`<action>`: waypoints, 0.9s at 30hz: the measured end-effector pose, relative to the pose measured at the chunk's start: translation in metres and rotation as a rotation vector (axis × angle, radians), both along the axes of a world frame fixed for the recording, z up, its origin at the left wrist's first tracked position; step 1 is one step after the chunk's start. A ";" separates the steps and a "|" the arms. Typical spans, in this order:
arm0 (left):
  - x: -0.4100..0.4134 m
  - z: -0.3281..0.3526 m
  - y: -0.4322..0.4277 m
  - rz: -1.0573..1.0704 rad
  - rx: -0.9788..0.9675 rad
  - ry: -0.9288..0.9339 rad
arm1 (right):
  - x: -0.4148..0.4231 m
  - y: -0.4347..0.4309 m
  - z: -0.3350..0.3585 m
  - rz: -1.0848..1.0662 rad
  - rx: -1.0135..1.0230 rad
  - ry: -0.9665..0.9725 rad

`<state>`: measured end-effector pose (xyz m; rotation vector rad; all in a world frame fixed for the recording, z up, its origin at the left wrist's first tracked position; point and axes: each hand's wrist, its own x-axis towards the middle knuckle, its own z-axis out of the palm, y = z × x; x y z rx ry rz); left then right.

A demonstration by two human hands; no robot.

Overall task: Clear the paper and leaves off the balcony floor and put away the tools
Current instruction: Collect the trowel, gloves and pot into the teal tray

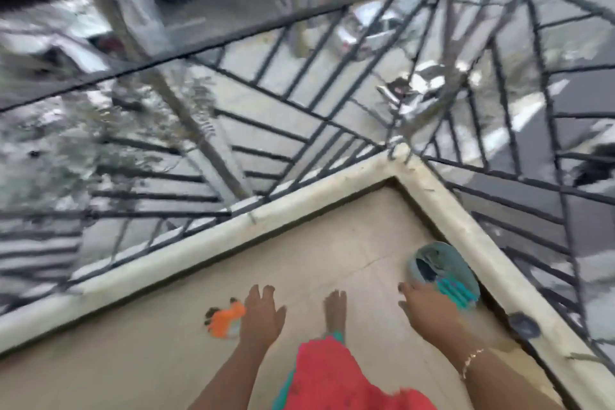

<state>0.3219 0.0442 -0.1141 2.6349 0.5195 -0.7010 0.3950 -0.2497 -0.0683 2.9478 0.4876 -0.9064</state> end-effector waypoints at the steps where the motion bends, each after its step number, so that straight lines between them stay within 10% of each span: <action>1: -0.022 0.006 0.017 0.055 -0.006 -0.055 | -0.010 0.018 0.002 0.063 0.013 0.001; 10: -0.162 0.020 0.150 0.640 -0.083 -0.073 | -0.061 0.187 -0.006 0.403 0.120 0.046; 27: -0.171 -0.112 0.288 0.867 -0.382 0.010 | -0.099 0.404 -0.189 0.323 -0.104 0.262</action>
